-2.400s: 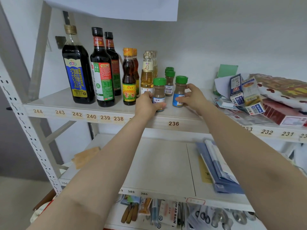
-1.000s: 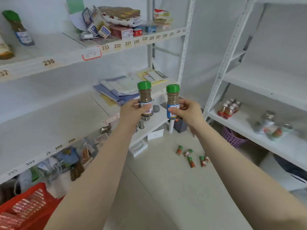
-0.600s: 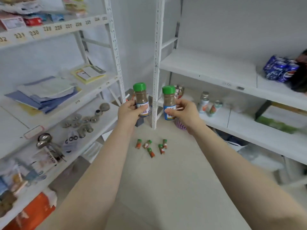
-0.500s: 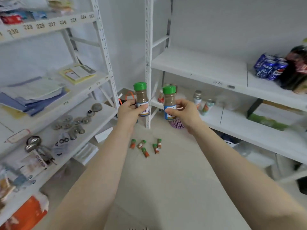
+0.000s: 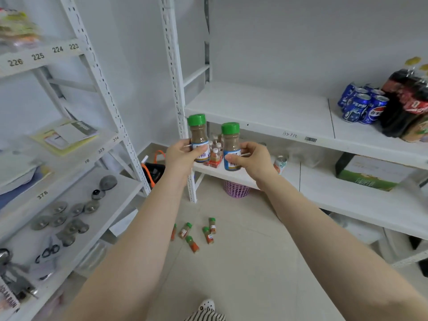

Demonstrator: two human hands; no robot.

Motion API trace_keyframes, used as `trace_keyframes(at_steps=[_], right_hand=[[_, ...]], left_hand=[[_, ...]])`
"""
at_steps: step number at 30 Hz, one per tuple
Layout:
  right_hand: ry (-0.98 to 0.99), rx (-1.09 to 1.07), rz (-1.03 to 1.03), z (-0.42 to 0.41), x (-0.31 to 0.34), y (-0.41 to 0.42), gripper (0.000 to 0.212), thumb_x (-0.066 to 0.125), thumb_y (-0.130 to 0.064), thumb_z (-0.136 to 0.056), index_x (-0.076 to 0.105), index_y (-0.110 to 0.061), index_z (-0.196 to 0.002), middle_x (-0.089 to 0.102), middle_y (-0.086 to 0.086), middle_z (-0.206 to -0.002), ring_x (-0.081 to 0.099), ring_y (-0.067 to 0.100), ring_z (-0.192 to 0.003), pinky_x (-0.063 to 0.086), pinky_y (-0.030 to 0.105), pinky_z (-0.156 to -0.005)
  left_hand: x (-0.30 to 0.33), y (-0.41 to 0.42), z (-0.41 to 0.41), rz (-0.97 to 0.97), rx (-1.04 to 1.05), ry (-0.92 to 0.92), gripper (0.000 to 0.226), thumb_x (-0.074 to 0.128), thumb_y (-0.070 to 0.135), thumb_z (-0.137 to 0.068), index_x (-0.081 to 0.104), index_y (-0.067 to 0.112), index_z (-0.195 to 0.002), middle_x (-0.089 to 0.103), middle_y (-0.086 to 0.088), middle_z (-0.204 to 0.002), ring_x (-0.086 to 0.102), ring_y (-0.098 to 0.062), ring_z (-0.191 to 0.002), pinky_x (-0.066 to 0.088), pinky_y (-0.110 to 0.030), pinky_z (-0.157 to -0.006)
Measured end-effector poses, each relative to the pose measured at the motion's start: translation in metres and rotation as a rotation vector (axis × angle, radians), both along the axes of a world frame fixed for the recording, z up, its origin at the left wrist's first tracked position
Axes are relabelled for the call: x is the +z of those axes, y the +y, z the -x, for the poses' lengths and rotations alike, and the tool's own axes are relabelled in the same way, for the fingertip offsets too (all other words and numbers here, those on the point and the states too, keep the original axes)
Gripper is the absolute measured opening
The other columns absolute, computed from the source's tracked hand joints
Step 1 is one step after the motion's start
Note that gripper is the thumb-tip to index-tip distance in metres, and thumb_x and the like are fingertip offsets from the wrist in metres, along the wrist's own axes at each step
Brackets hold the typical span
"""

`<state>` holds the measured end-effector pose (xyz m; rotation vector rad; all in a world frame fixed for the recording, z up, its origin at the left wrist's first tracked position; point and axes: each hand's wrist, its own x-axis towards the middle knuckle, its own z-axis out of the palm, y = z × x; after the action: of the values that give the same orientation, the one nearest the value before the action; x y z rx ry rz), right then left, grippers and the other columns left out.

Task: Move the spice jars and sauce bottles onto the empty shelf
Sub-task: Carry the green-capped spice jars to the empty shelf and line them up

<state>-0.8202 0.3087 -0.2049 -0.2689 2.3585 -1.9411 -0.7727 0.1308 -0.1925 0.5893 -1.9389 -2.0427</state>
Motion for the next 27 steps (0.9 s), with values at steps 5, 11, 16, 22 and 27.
trace_keyframes(at_steps=[5, 11, 16, 22, 27], right_hand=[[0.029, -0.047, -0.009, 0.071, 0.018, -0.013, 0.028, 0.084, -0.014, -0.068, 0.066, -0.015, -0.09, 0.065, 0.007, -0.086, 0.064, 0.021, -0.076, 0.057, 0.034, -0.073], [0.053, -0.073, 0.003, 0.145, 0.04, -0.027, 0.03, 0.084, -0.014, -0.068, 0.065, -0.014, -0.091, 0.064, 0.002, -0.083, 0.064, 0.02, -0.073, 0.056, 0.035, -0.07], [0.073, -0.067, 0.019, 0.206, 0.053, -0.029, 0.031, 0.084, -0.009, -0.068, 0.063, -0.01, -0.092, 0.06, 0.002, -0.079, 0.058, 0.013, -0.064, 0.045, 0.017, -0.053], [0.063, -0.06, 0.003, 0.288, 0.047, -0.016, 0.03, 0.083, -0.011, -0.068, 0.064, -0.012, -0.091, 0.061, 0.005, -0.086, 0.057, 0.016, -0.072, 0.05, 0.03, -0.067], [0.034, -0.038, -0.021, 0.347, 0.04, -0.003, 0.029, 0.084, -0.01, -0.068, 0.063, -0.014, -0.088, 0.06, 0.004, -0.086, 0.056, 0.015, -0.071, 0.048, 0.028, -0.064]], left_hand=[[0.024, -0.01, 0.078, 0.072, -0.062, 0.011, 0.034, 0.077, 0.016, -0.076, 0.063, 0.016, -0.106, 0.07, -0.004, -0.107, 0.067, -0.017, -0.095, 0.051, -0.029, -0.083], [0.046, -0.023, 0.157, 0.101, -0.086, 0.083, 0.038, 0.075, 0.011, -0.077, 0.061, 0.011, -0.113, 0.069, -0.005, -0.106, 0.066, -0.014, -0.089, 0.052, -0.023, -0.077], [0.053, -0.028, 0.224, 0.175, -0.085, 0.083, 0.04, 0.077, 0.016, -0.076, 0.063, 0.015, -0.113, 0.069, -0.004, -0.107, 0.067, -0.019, -0.097, 0.05, -0.039, -0.096], [0.053, -0.016, 0.302, 0.178, -0.056, 0.098, 0.04, 0.074, 0.009, -0.078, 0.062, 0.008, -0.116, 0.067, -0.005, -0.104, 0.064, -0.021, -0.095, 0.049, -0.037, -0.095], [0.043, -0.008, 0.363, 0.149, -0.032, 0.093, 0.042, 0.074, 0.002, -0.076, 0.062, 0.003, -0.116, 0.067, -0.012, -0.105, 0.063, -0.022, -0.09, 0.049, -0.033, -0.086]])
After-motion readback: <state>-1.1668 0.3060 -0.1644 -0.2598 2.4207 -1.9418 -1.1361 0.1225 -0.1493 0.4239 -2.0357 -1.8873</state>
